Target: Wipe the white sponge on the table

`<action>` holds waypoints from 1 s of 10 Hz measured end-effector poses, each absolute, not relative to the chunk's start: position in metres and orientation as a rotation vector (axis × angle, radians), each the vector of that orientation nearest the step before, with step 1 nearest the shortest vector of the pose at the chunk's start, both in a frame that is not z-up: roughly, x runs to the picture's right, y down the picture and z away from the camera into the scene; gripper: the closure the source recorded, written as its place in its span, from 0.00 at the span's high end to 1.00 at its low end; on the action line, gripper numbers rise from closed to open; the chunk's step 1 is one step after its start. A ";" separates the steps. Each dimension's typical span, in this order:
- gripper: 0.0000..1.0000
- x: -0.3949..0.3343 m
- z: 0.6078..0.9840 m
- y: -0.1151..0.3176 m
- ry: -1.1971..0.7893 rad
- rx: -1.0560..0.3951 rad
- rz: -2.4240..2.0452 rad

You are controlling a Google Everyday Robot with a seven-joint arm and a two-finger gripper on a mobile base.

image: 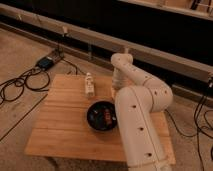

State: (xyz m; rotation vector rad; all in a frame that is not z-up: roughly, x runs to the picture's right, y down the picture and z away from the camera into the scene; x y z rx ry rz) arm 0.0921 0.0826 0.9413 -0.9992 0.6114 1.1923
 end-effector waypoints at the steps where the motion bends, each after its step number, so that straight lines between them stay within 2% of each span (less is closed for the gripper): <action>1: 0.00 0.107 0.931 0.092 0.650 -1.009 1.206; 6: 0.00 0.196 0.885 0.110 0.818 -0.958 1.322; 10: 0.00 0.243 0.892 0.105 0.868 -0.877 1.370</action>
